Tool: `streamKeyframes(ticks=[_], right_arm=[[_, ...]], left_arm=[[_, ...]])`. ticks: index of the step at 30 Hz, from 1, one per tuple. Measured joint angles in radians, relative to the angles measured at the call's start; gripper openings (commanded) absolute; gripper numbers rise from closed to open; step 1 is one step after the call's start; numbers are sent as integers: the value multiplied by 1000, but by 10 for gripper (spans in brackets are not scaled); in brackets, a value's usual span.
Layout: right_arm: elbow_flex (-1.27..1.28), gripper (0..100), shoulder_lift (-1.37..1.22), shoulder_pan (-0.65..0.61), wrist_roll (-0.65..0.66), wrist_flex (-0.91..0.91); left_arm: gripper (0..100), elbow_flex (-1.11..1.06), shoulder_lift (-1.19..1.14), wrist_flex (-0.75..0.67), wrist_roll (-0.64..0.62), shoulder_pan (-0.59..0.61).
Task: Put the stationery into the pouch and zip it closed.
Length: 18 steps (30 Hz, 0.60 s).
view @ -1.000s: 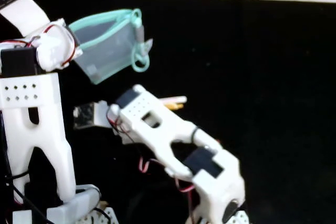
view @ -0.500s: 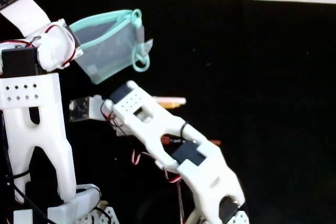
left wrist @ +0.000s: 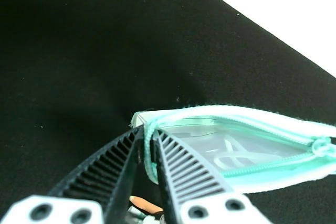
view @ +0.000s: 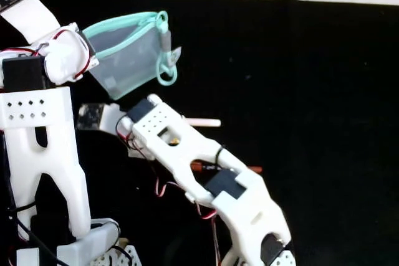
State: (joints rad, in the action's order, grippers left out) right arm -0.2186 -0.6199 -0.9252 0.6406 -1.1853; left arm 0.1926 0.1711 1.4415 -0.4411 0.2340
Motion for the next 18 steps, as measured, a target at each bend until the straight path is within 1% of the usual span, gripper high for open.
streamKeyframes(ticks=[7, 18], right_arm=[[-103, 6, -29, 49, -155, -109], [-112, 6, -31, 173, -377, -239]], left_arm=[[8, 0, 0, 0, 0, 0], [8, 0, 0, -3, 0, 0]])
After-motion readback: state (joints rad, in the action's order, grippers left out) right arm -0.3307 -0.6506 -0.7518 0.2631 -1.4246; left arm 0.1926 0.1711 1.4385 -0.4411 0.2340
